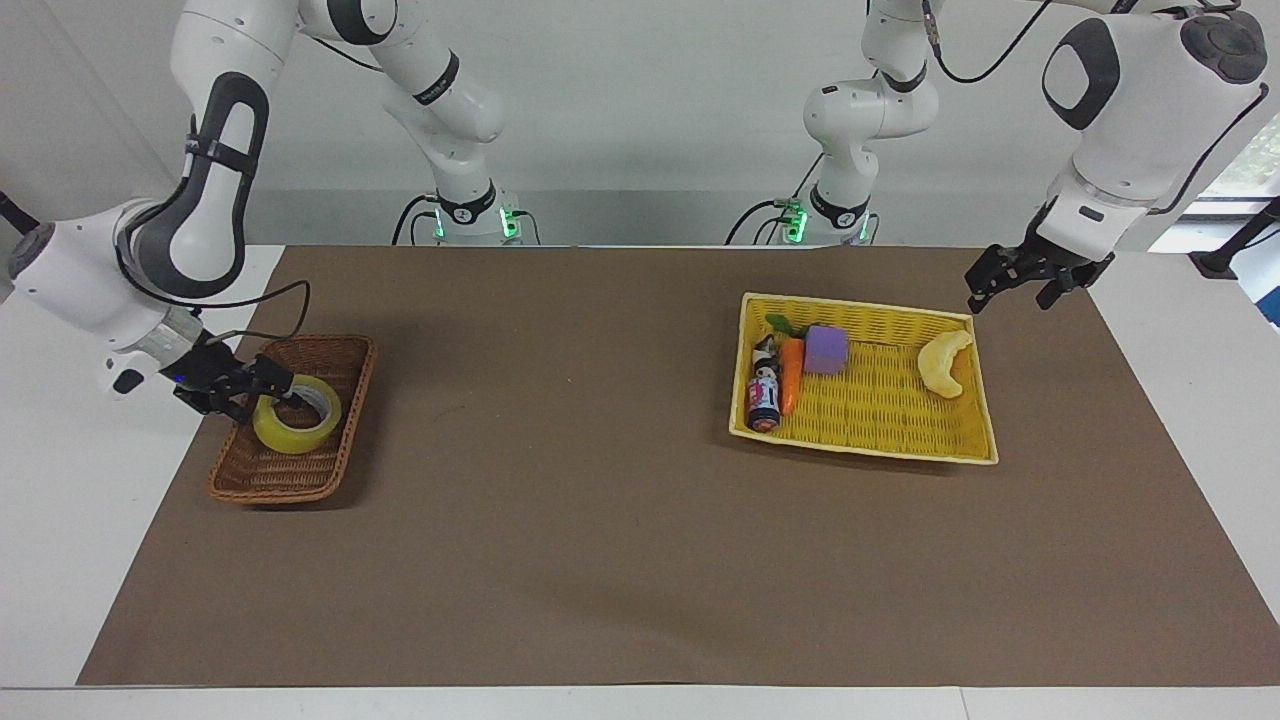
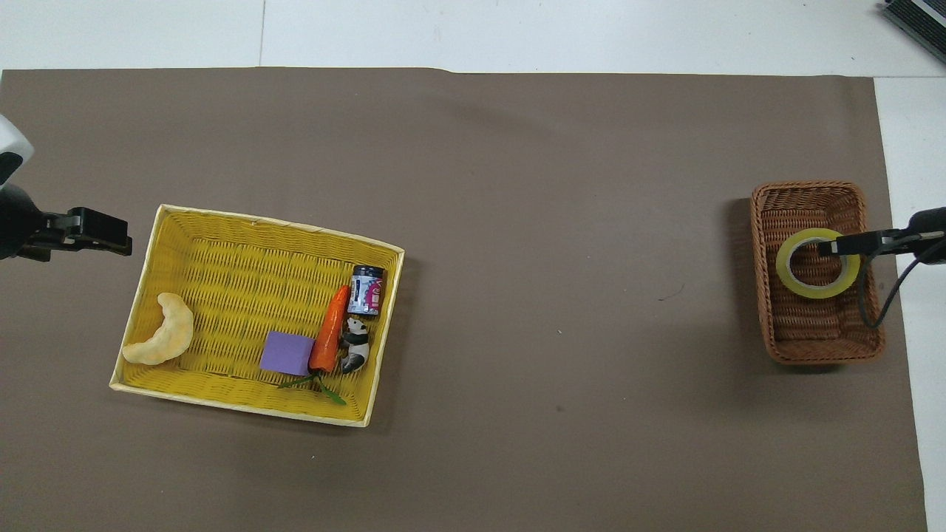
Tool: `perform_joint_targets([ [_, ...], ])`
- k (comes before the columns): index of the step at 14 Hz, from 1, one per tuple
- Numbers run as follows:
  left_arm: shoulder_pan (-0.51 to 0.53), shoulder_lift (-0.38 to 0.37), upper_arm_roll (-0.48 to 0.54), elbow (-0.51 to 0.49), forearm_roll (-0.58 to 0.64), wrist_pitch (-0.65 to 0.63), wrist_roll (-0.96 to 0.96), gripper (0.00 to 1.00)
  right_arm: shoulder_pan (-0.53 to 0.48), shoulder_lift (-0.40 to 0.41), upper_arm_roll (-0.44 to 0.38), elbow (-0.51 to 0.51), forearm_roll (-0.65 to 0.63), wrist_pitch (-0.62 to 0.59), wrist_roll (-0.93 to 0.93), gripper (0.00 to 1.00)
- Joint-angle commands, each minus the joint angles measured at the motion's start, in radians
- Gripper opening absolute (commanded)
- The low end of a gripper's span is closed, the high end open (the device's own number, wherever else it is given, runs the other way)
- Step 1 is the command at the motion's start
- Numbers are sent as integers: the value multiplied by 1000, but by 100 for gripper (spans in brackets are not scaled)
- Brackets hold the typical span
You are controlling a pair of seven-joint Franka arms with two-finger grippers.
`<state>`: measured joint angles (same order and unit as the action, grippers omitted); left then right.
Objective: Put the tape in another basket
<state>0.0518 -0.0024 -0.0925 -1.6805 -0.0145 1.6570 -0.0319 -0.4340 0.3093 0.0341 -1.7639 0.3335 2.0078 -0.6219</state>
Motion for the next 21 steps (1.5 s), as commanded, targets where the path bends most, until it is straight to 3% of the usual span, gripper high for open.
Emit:
perform_joint_targets([
  [1, -24, -24, 30, -18, -1, -11, 23, 100, 29, -47, 7, 8, 7, 35, 49, 100],
  [5, -9, -21, 20, -15, -1, -8, 18, 100, 101, -100, 4, 8, -63, 65, 152, 100],
  [10, 8, -22, 33, -15, -1, -8, 18, 100, 234, -182, 6, -2, -258, 39, 453, 100],
  [17, 6, -21, 31, -15, -1, -8, 18, 100, 437, -289, 7, -2, -370, -124, 862, 100],
  [21, 6, -21, 31, -15, -1, -8, 18, 100, 452, -398, 17, 26, -369, -277, 947, 100],
])
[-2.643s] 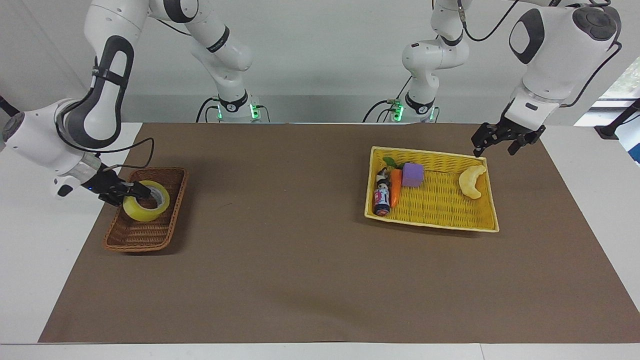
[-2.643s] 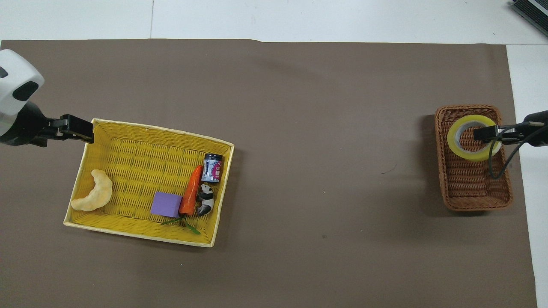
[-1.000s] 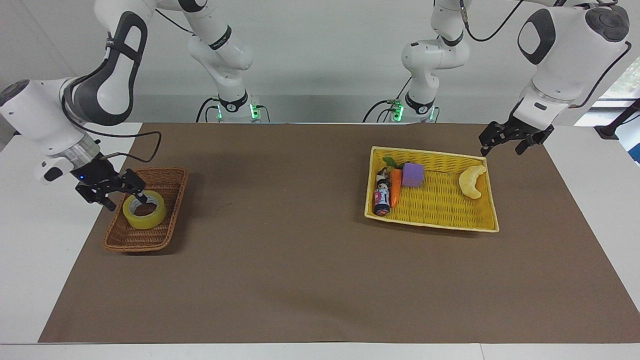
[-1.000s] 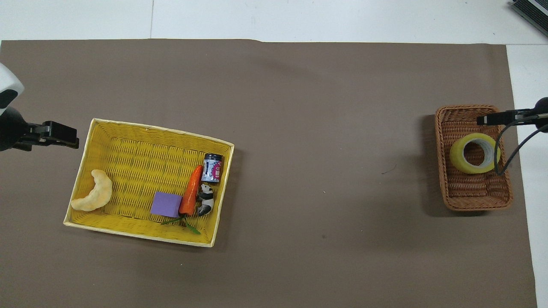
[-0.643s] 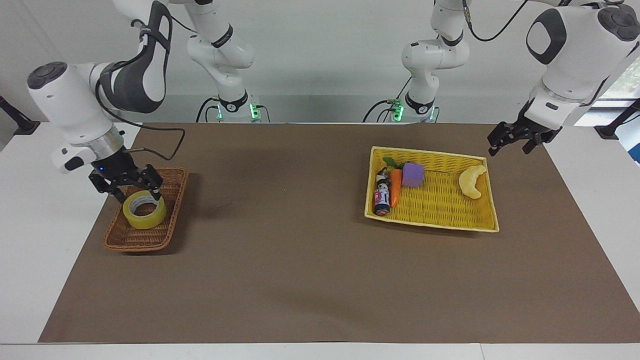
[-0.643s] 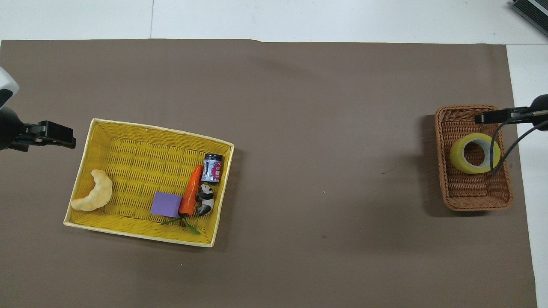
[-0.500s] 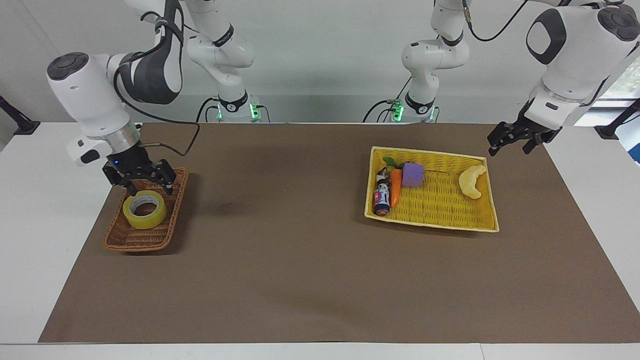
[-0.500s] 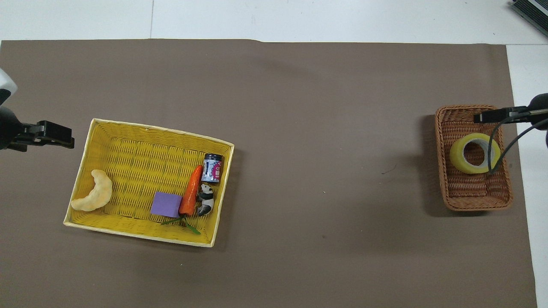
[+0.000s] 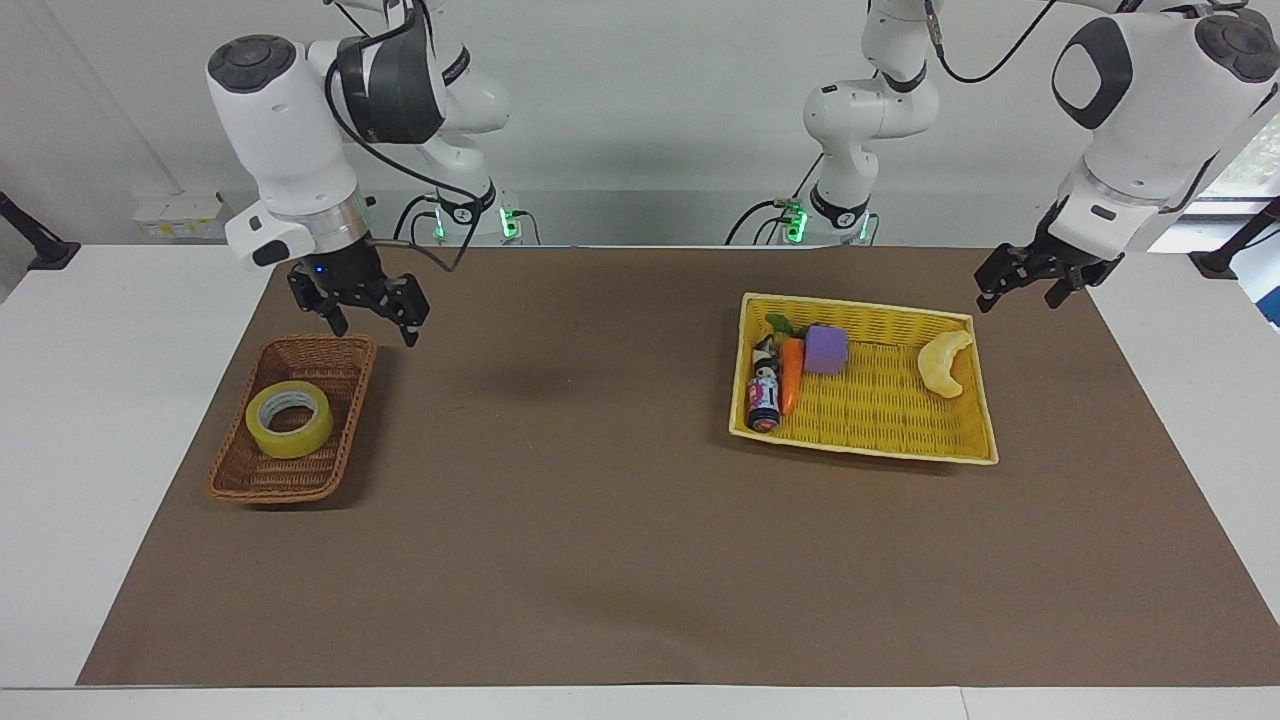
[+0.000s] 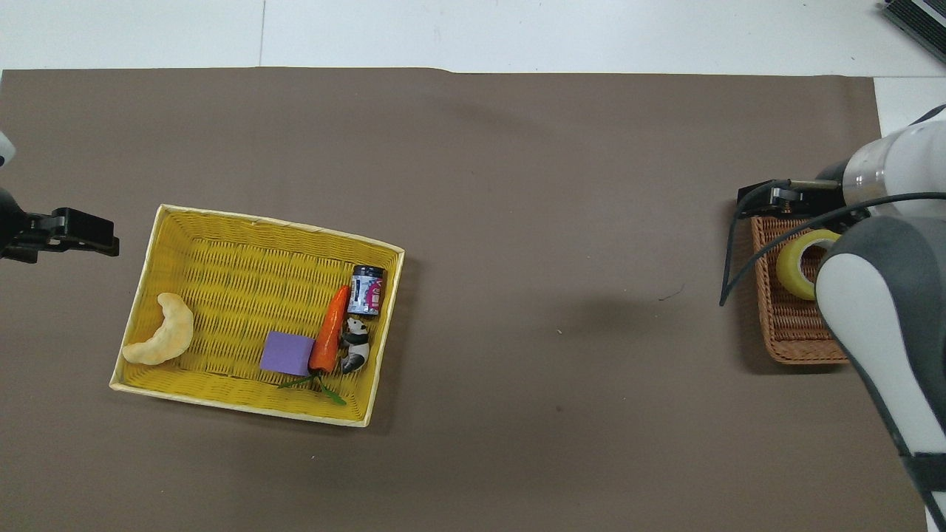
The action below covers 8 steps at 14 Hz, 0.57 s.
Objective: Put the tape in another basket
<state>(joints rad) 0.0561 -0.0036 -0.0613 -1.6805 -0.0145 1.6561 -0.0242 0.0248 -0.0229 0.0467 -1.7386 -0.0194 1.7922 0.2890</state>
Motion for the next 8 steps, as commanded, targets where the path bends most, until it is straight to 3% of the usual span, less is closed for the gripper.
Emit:
perform_joint_targets([
  [1, 2, -19, 1, -15, -1, -7, 10, 100, -8, -83, 4, 22, -10, -106, 42, 100],
  [5, 2, -19, 0, -16, -1, -7, 10, 100, -31, -101, -16, 96, 7, -220, 26, 100],
  [8, 2, -19, 0, -15, -1, -7, 10, 100, -60, -123, -34, 48, 52, -220, 2, 100],
])
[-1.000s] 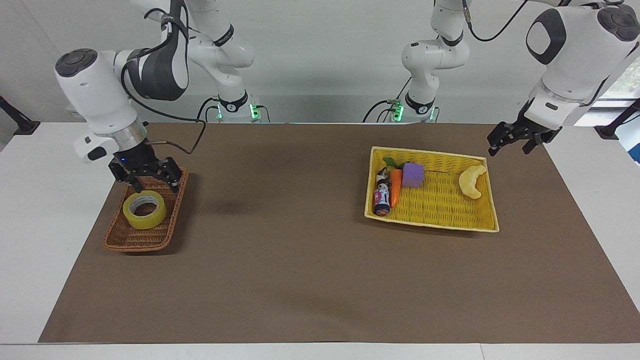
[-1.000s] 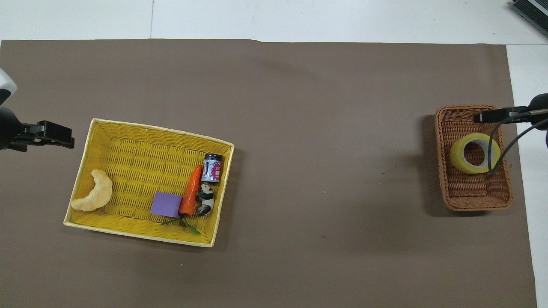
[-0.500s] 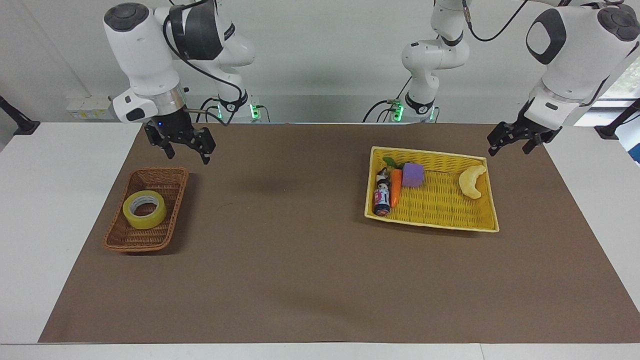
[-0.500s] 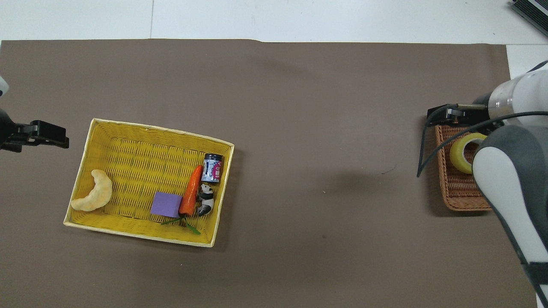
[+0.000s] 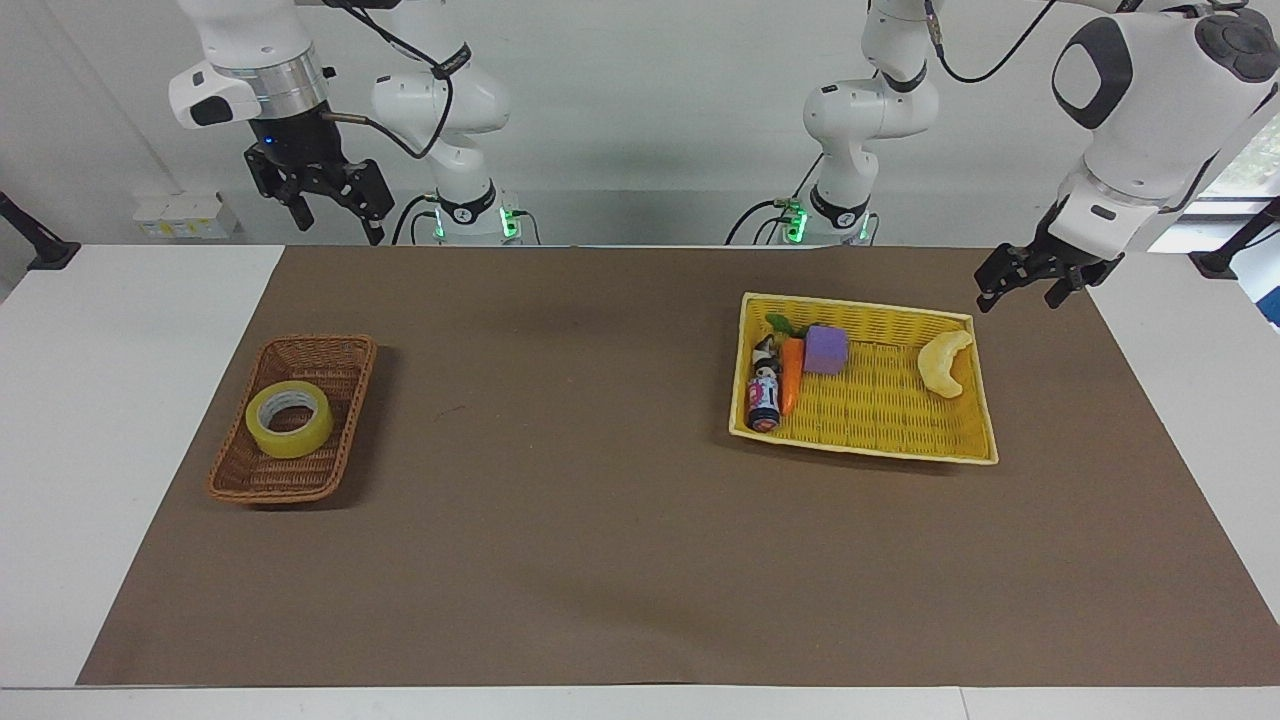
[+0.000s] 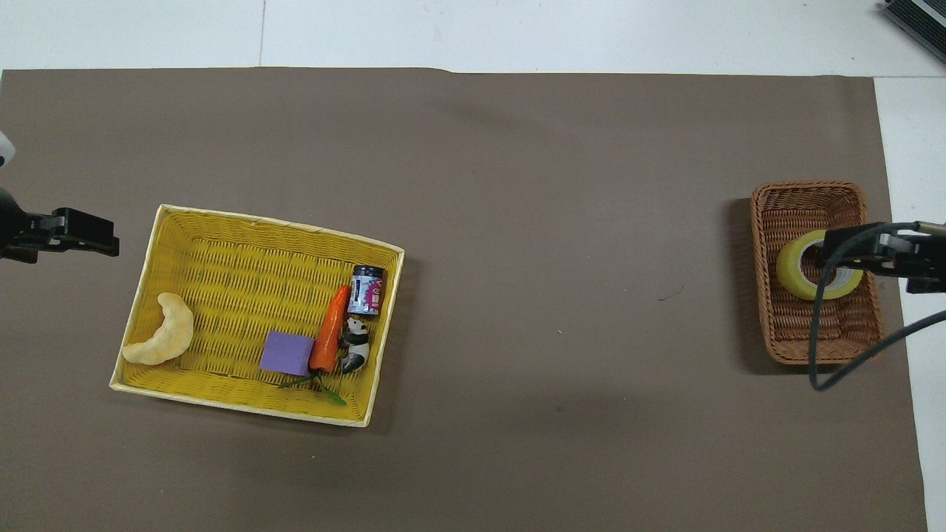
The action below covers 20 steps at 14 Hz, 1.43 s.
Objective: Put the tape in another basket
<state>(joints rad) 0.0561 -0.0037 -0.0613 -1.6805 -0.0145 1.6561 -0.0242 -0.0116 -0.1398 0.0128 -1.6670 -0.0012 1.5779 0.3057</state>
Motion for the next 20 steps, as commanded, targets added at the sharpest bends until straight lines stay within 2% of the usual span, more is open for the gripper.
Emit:
perform_joint_targets([
  [1, 2, -19, 2, -15, -1, -7, 10, 100, -22, -10, 2, -28, 33, -9, -16, 100],
  [9, 2, -19, 0, -16, -1, -7, 10, 100, -28, -4, -1, -22, 18, -1, -117, 100],
  [12, 2, -19, 0, -16, -1, -7, 10, 100, -71, -6, -1, -23, 15, -2, -183, 100],
  [20, 2, -19, 0, -15, -1, -7, 10, 100, -65, -1, 9, -20, 20, 30, -194, 100],
])
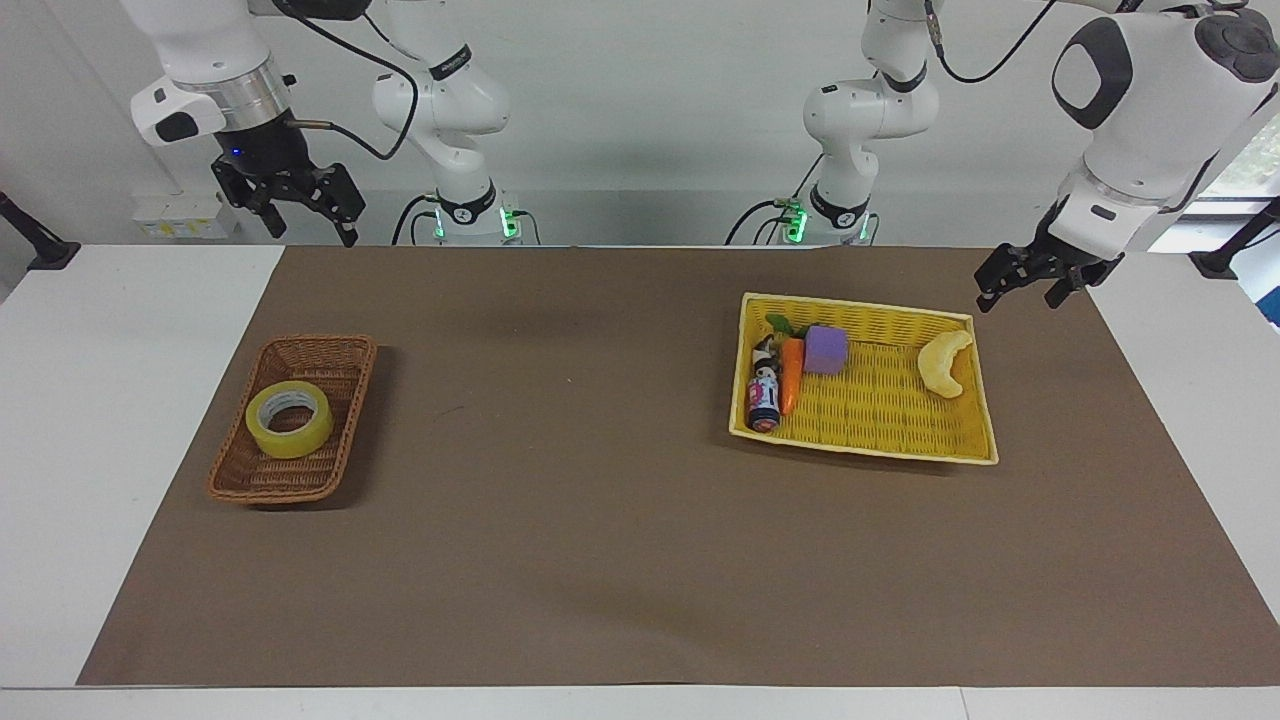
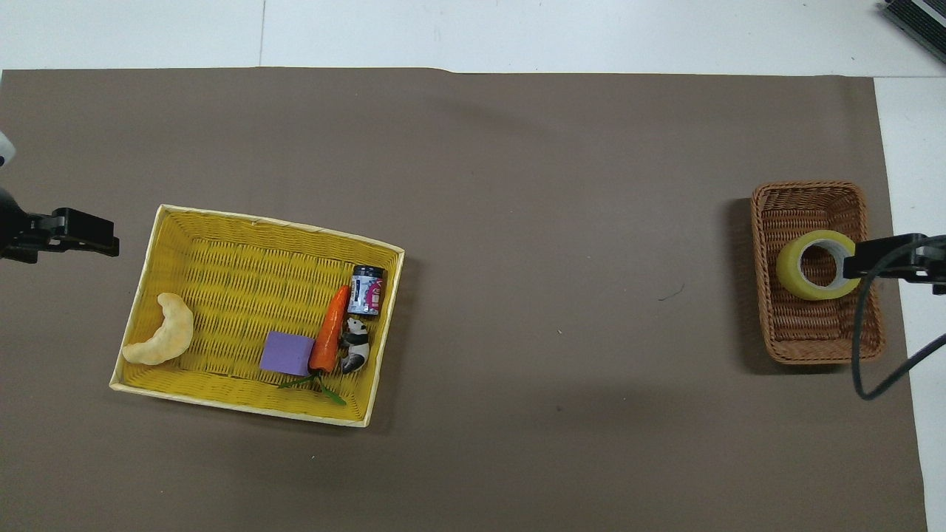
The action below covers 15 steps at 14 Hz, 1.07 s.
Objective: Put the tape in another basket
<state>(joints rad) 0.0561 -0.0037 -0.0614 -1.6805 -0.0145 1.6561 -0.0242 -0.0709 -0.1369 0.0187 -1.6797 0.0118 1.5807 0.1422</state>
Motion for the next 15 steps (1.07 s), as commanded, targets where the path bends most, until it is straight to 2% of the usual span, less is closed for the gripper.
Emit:
perform_joint_targets([
  [1, 2, -21, 0, -16, -1, -7, 10, 100, 5, -4, -2, -9, 8, 21, -36, 100],
  [5, 2, -19, 0, -15, -1, -7, 10, 100, 49, -4, -52, -11, 2, 5, -36, 100],
  [7, 2, -19, 0, -15, -1, -7, 10, 100, 168, -4, -173, -11, -10, 5, -35, 100],
  [8, 2, -19, 0, -15, -1, -7, 10, 100, 198, -4, -206, -11, -12, 7, -35, 100],
  [15, 2, -19, 0, -16, -1, -7, 10, 100, 178, -3, -203, -9, -12, 5, -39, 100],
])
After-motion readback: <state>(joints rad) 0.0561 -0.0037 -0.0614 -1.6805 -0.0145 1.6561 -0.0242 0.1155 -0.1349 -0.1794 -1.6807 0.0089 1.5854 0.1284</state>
